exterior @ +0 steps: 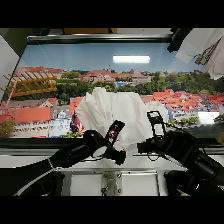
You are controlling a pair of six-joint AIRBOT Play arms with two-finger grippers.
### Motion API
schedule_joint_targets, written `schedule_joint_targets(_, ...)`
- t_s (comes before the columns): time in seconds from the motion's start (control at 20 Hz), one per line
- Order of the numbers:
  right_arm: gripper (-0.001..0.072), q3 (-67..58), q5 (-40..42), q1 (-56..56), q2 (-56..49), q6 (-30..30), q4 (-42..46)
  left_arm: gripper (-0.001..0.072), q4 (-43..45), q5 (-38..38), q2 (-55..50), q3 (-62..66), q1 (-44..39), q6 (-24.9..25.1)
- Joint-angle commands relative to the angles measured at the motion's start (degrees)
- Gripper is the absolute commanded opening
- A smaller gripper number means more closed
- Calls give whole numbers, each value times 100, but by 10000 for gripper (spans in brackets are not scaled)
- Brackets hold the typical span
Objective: Fold the clothes and pants, and hang the long-sleeved shirts on hangers.
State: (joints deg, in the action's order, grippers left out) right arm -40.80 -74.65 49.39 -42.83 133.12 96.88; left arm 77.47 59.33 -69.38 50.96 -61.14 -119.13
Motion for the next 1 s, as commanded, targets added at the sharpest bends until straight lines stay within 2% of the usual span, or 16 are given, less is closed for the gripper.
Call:
schedule_joint_targets(0.0,18,-7,4,-2,144,42,-4,620,566,46,-361,9,-269,-691)
schedule_joint_targets(0.35,18,-7,2,-2,258,42,-2,613,1163,79,-693,4,-267,-1167)
schedule_joint_targets(0.45,19,-7,2,-2,258,42,-2,325,1504,111,-697,7,-267,-1320)
schedule_joint_targets(0.6,18,-7,-7,-2,258,42,-4,289,1950,310,-697,4,-219,-1462)
schedule_joint_targets(0.65,19,-7,-39,-2,258,42,-4,60,2061,483,-695,4,-170,-1506)
schedule_joint_targets(0.7,19,-7,-87,-2,258,42,-2,20,2129,564,-678,4,-72,-1506)
schedule_joint_targets(0.8,19,-9,-85,-9,258,28,22,20,2159,621,-452,28,219,-1447)
schedule_joint_targets(0.95,18,-328,-101,-437,256,-649,63,20,2157,793,271,728,706,-723)
